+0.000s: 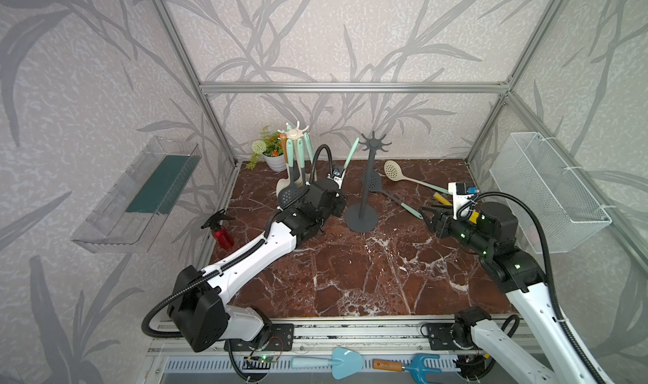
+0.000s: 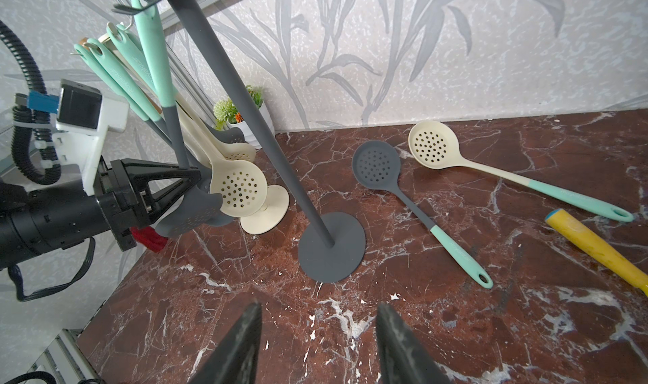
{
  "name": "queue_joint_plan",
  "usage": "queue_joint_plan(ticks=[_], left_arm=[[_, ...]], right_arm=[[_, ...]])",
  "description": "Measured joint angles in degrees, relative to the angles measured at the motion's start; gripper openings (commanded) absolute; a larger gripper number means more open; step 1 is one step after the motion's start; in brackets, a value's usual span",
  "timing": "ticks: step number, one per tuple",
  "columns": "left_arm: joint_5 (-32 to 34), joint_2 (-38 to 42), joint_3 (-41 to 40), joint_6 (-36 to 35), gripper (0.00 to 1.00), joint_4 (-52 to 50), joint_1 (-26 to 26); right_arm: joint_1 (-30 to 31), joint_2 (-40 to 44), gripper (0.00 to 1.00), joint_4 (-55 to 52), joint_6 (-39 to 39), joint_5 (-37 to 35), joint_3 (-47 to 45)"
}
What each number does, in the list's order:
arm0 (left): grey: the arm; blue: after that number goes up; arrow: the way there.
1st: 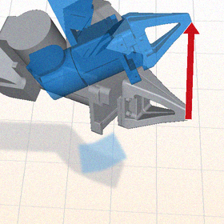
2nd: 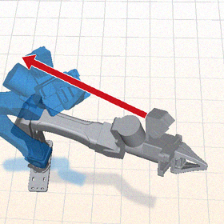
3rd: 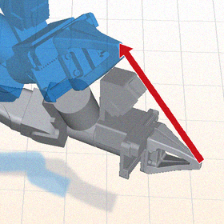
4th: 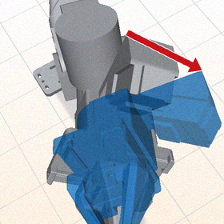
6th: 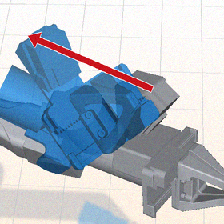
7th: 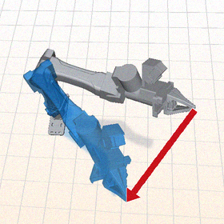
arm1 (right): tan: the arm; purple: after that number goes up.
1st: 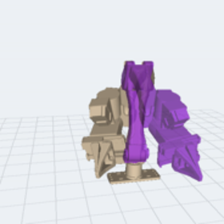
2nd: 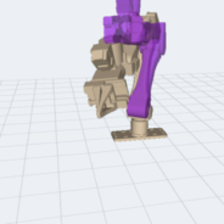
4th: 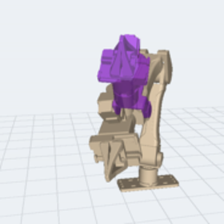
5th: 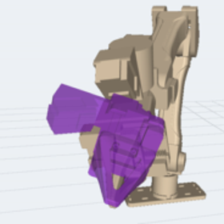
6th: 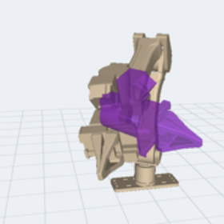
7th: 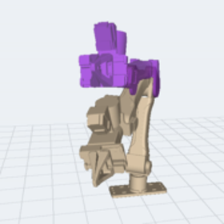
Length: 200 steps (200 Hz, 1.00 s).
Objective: Hang the skimmer on the kitchen utensil rack
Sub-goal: Hang the skimmer on the rack.
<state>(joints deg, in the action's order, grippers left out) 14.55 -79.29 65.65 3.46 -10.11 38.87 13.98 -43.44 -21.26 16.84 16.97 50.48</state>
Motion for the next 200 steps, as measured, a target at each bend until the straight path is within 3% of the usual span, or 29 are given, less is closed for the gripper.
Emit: queue_joint_plan(ticks=[78, 200], left_arm=[[3.8, -1.3, 1.1, -1.3, 0.00, -0.9, 1.1], [18.3, -7.2, 6.5, -5.3, 0.00, -5.5, 5.5]], right_arm=[[0.0, 0.0, 0.53, 0.0, 0.0, 0.0, 0.0], [0.0, -0.4, 0.54, 0.0, 0.0, -0.1, 0.0]])
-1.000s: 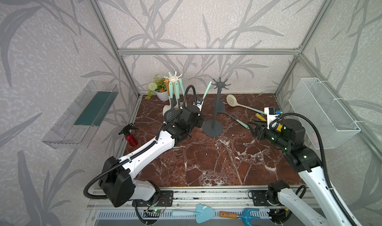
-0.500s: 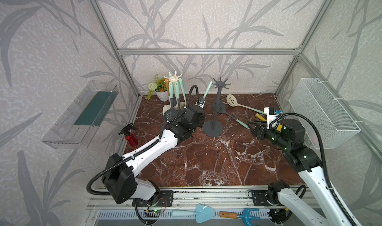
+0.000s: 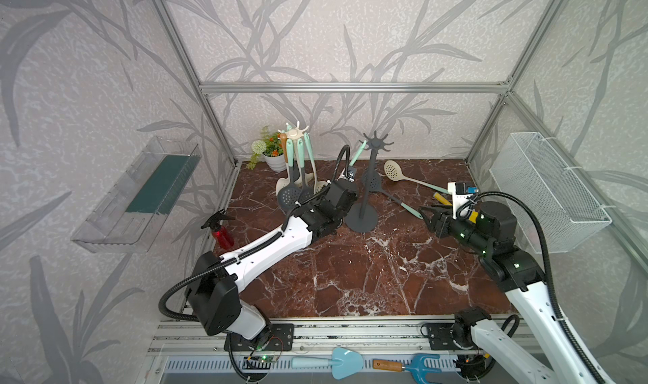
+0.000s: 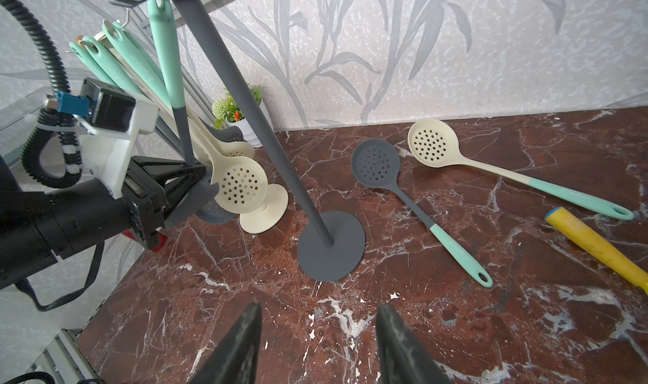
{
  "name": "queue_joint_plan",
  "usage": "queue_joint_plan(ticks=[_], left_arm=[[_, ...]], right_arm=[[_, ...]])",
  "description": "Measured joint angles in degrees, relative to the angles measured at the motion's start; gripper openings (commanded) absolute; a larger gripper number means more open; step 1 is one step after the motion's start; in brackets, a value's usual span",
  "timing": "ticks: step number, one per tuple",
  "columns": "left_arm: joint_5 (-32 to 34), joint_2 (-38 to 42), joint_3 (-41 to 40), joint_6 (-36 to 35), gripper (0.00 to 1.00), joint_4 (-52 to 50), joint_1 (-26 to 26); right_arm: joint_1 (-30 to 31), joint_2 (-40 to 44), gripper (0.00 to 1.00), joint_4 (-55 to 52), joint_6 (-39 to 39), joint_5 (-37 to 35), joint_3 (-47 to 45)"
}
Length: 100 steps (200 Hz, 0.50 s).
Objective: Hang the skimmer on the kitchen utensil rack
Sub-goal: Hang the skimmer on the rack.
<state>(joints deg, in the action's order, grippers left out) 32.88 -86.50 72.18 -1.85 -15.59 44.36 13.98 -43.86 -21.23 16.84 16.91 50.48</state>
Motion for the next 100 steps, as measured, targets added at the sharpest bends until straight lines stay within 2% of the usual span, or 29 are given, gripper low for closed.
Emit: queue_joint_plan(ticks=[53, 66, 78, 88, 100], left_arm=[[2.4, -0.2, 0.5, 0.0, 0.00, -1.2, 0.1], [1.9, -0.1, 0.6, 0.3, 0.04, -1.4, 0.2], [1.0, 0.1, 0.6, 0.8, 0.14, -1.6, 0.2], [-0.4, 0.5, 0.6, 1.4, 0.27, -2.2, 0.2], [-2.5, 0.9, 0.6, 1.8, 0.39, -4.0, 0.3]], right_arm=[[0.0, -0.6, 0.54, 0.0, 0.0, 0.0, 0.0], [0.0, -0.9, 0.55, 0.0, 0.0, -0.2, 0.0], [0.0, -1.2, 0.56, 0.0, 0.0, -0.5, 0.0], [0.0, -1.6, 0.57, -0.1, 0.0, -1.0, 0.0], [0.0, -2.2, 0.58, -0.3, 0.0, -1.9, 0.0]])
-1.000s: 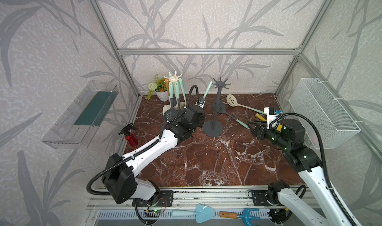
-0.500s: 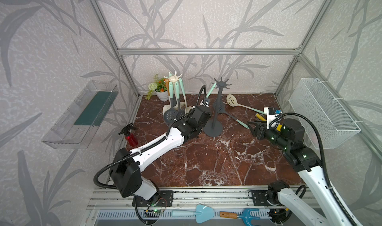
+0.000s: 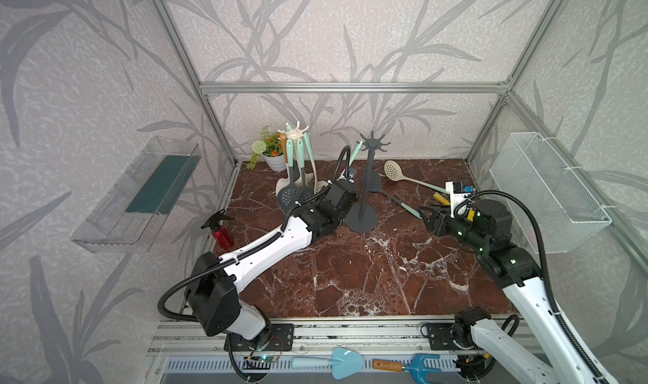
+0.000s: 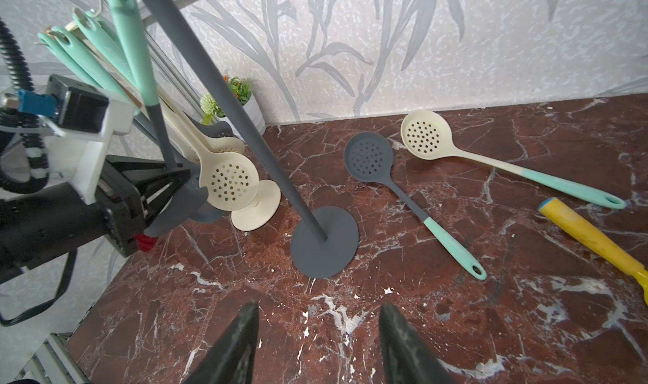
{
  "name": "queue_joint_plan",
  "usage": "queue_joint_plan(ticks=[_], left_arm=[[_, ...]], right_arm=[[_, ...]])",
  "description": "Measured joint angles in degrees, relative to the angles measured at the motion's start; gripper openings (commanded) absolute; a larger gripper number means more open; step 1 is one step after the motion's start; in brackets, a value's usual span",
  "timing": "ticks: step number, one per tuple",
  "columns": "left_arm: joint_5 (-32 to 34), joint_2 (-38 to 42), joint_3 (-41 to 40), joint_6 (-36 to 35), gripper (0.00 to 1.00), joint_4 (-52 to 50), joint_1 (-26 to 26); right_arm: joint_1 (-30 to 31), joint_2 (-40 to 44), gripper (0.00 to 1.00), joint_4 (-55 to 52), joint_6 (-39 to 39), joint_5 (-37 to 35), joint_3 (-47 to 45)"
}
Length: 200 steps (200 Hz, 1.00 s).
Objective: Hang the skimmer on the kitchen utensil rack
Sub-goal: Hang the skimmer on the rack, then pick up the skimmer from the center of the board.
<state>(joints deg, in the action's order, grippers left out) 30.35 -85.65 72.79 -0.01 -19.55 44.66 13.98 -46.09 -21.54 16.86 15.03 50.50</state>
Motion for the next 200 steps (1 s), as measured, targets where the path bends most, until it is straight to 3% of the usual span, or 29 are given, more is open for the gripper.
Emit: queue_joint_plan(ticks=[30, 52, 75, 130, 200], left_arm=[[-5.5, 1.8, 0.5, 0.5, 0.67, -3.3, 0.1], [-9.8, 5.6, 0.5, 1.6, 0.77, -4.0, -0.5], [-15.0, 10.8, 0.1, 2.8, 0.83, -4.3, -2.7], [-28.0, 19.1, -8.1, 5.5, 0.96, -4.1, -13.5], [-41.6, 22.5, -14.5, 5.2, 0.99, -2.6, -18.6]], right_arm=[[0.0, -2.3, 0.61, -0.9, 0.1, -2.5, 0.0], [0.0, -5.0, 0.66, -1.2, 0.4, -4.3, 0.0], [0.0, -7.7, 0.67, -1.0, 1.3, -6.2, -0.3], [0.0, -16.8, 0.68, 2.1, 3.5, -9.5, -0.8], [-0.1, -35.6, 0.61, 5.2, 4.5, -11.6, 5.0]])
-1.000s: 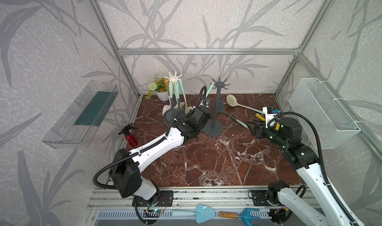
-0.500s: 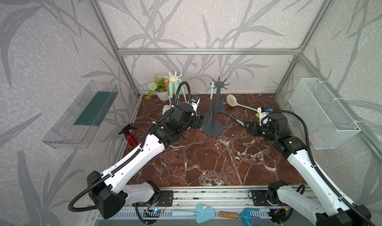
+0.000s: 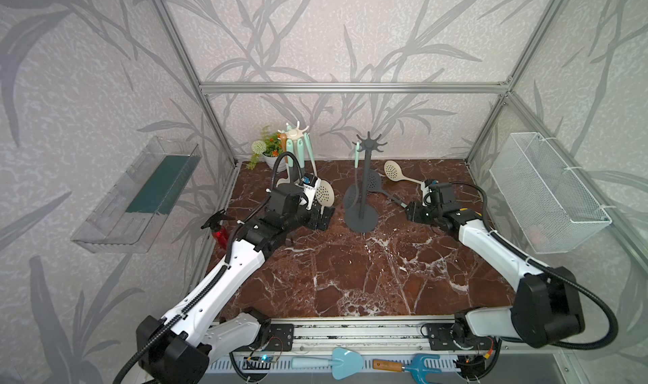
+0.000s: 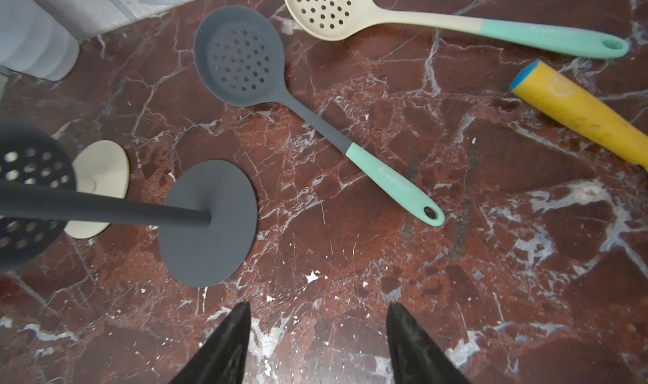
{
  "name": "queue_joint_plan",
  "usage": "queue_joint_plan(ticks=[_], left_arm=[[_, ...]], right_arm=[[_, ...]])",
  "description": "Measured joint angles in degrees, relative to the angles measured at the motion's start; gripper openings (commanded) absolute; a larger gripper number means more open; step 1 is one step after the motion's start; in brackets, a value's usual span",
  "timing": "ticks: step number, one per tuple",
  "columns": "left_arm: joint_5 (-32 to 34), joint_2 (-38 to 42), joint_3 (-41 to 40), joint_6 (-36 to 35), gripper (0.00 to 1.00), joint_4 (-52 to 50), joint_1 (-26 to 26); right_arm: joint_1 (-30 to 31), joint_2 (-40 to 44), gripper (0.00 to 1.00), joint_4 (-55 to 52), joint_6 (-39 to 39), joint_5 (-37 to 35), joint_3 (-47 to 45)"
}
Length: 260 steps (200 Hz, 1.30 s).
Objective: Hang the skimmer on the kitchen utensil rack
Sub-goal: Pick up the skimmer from the center of the board.
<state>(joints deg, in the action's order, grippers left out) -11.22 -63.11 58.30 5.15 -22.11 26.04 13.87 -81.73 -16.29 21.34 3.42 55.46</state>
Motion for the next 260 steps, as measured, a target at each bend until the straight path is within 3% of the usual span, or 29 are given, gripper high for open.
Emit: queue_joint_plan(ticks=[54, 144, 205, 260], left_arm=[[-7.5, 1.2, -1.4, -0.6, 0.99, 1.6, -2.3], [-13.7, 0.5, -1.5, 1.2, 0.97, 4.4, -6.7], [-14.5, -0.5, -1.5, 2.3, 0.96, 5.0, -7.5], [-14.4, -0.6, -1.5, 2.4, 0.96, 5.0, -8.1]], right_arm=[[-1.2, -15.0, 0.60, -0.3, -1.7, 0.0, 12.5], [-1.8, -39.9, 0.58, -13.7, -18.1, 1.7, 39.8], [-1.8, -47.6, 0.54, -20.1, -22.3, 0.5, 48.3], [-1.0, -50.3, 0.39, -22.8, -23.5, -1.0, 49.7]])
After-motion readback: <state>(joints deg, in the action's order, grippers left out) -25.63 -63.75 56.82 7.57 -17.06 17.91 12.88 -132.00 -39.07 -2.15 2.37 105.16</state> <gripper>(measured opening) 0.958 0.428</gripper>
